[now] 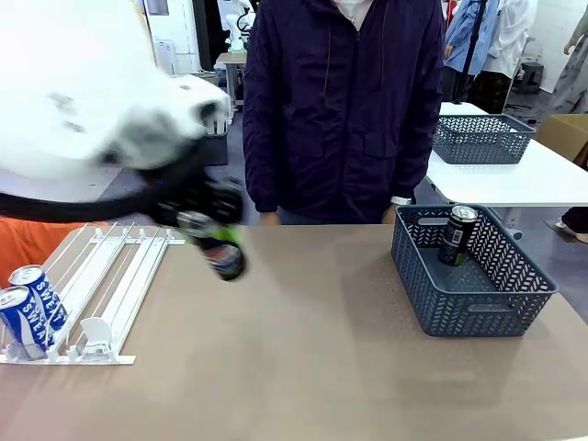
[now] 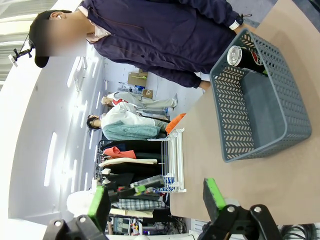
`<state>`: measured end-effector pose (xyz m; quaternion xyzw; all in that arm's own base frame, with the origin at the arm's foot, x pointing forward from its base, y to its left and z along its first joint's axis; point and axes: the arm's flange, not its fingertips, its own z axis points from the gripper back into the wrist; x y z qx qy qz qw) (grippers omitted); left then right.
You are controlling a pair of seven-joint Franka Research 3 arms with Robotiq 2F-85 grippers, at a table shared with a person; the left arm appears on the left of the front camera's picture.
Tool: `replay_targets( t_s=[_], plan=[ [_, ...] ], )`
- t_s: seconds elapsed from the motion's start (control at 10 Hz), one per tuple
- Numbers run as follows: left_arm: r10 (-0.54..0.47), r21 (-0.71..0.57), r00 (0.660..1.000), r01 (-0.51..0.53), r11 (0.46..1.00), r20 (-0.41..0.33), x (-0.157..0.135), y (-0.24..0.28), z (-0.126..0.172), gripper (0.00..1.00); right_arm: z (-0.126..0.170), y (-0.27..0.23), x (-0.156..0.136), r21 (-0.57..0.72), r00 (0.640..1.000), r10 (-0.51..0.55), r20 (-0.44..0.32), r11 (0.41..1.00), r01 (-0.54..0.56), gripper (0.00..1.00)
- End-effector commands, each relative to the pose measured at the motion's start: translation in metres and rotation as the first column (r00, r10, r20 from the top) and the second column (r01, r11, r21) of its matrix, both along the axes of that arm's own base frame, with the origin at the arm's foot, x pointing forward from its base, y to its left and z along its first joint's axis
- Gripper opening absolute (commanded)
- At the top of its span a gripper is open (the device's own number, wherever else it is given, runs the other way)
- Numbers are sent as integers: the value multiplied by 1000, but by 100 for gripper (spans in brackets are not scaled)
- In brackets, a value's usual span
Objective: Retrieve and store the cans from the dispenser.
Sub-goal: Pick up the last remaining can from one row of the Automatic Can Dispenser and place it in the middle of the table.
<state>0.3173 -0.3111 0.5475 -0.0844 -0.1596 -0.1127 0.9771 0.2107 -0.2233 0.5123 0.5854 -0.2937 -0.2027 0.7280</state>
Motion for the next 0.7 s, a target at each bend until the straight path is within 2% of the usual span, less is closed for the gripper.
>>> replay_targets(
  t_s=[0.0, 0.2, 0.4, 0.6],
  plan=[
    [-53, 91, 998, 57, 994, -44, 48, -62, -19, 0, 2, 0, 2, 5, 999, -3, 39, 1000, 3, 100],
    [-87, 167, 992, 101, 981, -92, 62, -113, -70, 0, 2, 0, 2, 5, 999, -3, 39, 1000, 3, 100],
    [-86, 197, 982, 120, 973, -170, 79, -132, -115, 0, 2, 0, 2, 5, 999, -3, 39, 1000, 3, 100],
    [-77, 174, 972, 117, 978, -221, 93, -134, -142, 0, 2, 0, 2, 5, 999, -3, 39, 1000, 3, 100]
  ],
)
